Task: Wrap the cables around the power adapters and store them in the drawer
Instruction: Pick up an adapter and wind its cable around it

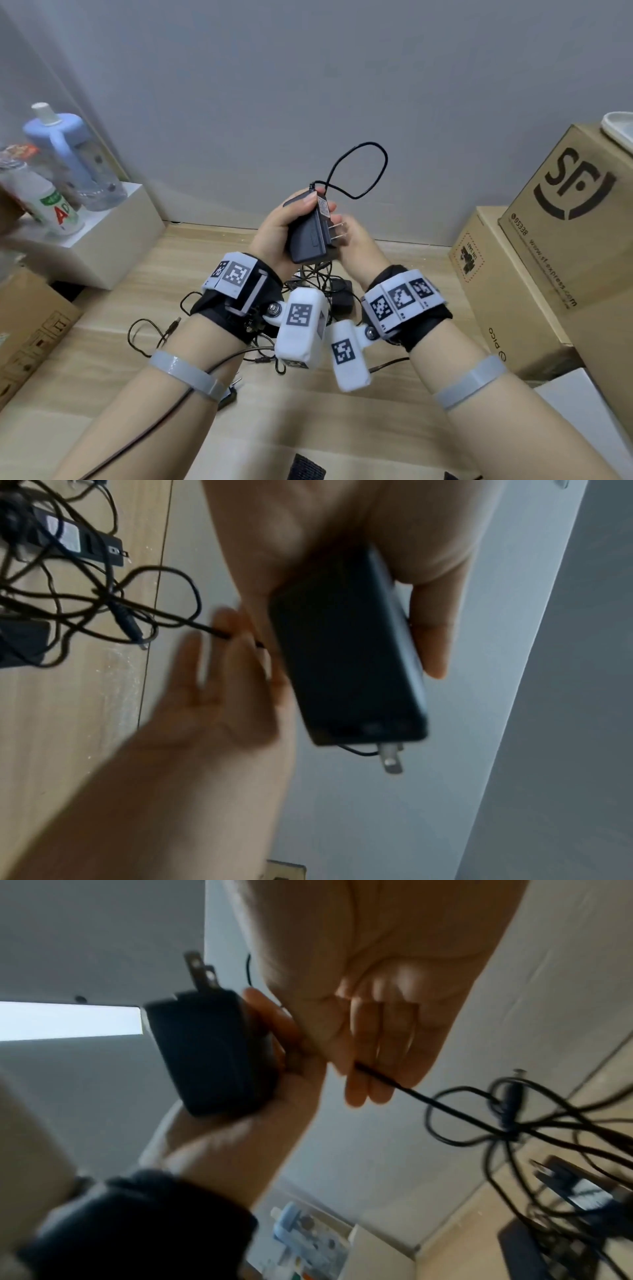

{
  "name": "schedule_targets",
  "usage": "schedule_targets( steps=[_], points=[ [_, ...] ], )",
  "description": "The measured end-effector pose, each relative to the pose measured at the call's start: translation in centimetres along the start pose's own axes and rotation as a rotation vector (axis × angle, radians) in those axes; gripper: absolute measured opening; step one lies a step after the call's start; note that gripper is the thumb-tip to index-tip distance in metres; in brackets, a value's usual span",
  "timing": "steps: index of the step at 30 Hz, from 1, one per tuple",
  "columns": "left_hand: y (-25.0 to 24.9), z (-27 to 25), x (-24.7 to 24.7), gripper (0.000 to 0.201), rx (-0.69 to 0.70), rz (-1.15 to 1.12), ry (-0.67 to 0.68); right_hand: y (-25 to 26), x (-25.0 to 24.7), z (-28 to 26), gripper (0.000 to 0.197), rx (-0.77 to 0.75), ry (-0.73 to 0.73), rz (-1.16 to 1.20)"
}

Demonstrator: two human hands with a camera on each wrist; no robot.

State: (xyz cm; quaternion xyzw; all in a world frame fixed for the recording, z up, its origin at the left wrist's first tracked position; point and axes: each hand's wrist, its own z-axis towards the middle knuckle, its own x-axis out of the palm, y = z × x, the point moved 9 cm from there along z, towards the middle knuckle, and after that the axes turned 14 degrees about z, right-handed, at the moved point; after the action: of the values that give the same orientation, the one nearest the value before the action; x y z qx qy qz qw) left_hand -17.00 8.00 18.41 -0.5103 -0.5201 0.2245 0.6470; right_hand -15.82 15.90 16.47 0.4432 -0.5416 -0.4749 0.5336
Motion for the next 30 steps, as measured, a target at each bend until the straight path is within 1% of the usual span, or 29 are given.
schedule_targets(
  steps=[2, 3, 5, 7, 8, 9, 10, 12, 14, 16, 18, 20, 21, 23, 24, 26, 27, 28, 30],
  points=[
    [-0.4, 0.1, -0.2, 0.016, 0.014, -0.013, -0.008, -2.0, 1.1, -0.3, 0.023, 0.036, 0.098, -0.045],
    [-0.6, 0.1, -0.5, 0.017, 0.025, -0.023, -0.017, -3.2, 0.9, -0.4, 0.024, 0.048, 0.111, -0.086],
    [-1.1, 0.1, -1.4, 0.018, 0.053, -0.052, -0.034, -5.7, -0.6, -0.5, 0.027, 0.099, 0.077, -0.247],
    [-1.4, -0.1, -2.2, 0.019, 0.085, -0.081, -0.037, -7.6, -2.6, -0.5, 0.020, 0.157, 0.020, -0.396],
    [-1.6, -0.2, -2.4, 0.024, 0.104, -0.099, -0.022, -8.1, -3.4, -0.5, 0.014, 0.186, 0.000, -0.468],
    [-1.8, -0.2, -2.4, 0.034, 0.121, -0.113, 0.004, -8.5, -4.1, -0.5, 0.008, 0.212, -0.012, -0.536],
    [-2.0, -0.2, -2.2, 0.042, 0.138, -0.120, 0.031, -8.7, -4.6, -0.5, 0.007, 0.224, -0.016, -0.590],
    [-2.9, -0.3, -1.6, 0.049, 0.183, -0.145, 0.087, -9.2, -5.3, -0.3, 0.008, 0.248, -0.014, -0.668],
    [-4.1, -0.4, -1.1, 0.050, 0.233, -0.180, 0.117, -10.0, -5.8, -0.2, 0.016, 0.297, -0.002, -0.732],
    [-5.1, -0.3, -0.9, 0.049, 0.255, -0.207, 0.129, -11.0, -6.3, -0.5, 0.020, 0.346, 0.001, -0.753],
    [-5.0, -0.1, -1.2, 0.043, 0.238, -0.197, 0.101, -10.7, -6.4, -0.7, 0.016, 0.338, -0.026, -0.712],
    [-3.8, 0.2, -2.1, 0.030, 0.175, -0.111, 0.005, -9.0, -6.2, -0.7, 0.017, 0.287, -0.078, -0.625],
    [-2.7, 0.3, -2.7, 0.031, 0.121, -0.054, -0.044, -7.8, -6.1, -0.5, 0.019, 0.241, -0.105, -0.583],
    [0.0, 0.3, -3.6, 0.041, -0.001, 0.035, -0.091, -4.7, -5.6, -0.2, 0.020, 0.113, -0.162, -0.472],
    [1.2, 0.2, -3.9, 0.042, -0.053, 0.064, -0.101, -3.1, -5.5, -0.1, 0.017, 0.057, -0.198, -0.390],
    [3.1, -0.1, -4.5, 0.032, -0.122, 0.068, -0.116, -0.6, -5.8, 0.0, 0.015, -0.003, -0.259, -0.176],
    [3.5, -0.2, -4.7, 0.026, -0.138, 0.049, -0.119, 0.3, -5.9, 0.1, 0.017, -0.027, -0.270, -0.070],
    [3.8, -0.3, -4.8, 0.026, -0.145, 0.023, -0.120, 1.2, -5.9, 0.3, 0.019, -0.048, -0.264, 0.005],
    [3.7, -0.4, -4.8, 0.028, -0.135, -0.007, -0.101, 2.6, -5.9, 0.5, 0.022, -0.092, -0.242, 0.055]
  ],
)
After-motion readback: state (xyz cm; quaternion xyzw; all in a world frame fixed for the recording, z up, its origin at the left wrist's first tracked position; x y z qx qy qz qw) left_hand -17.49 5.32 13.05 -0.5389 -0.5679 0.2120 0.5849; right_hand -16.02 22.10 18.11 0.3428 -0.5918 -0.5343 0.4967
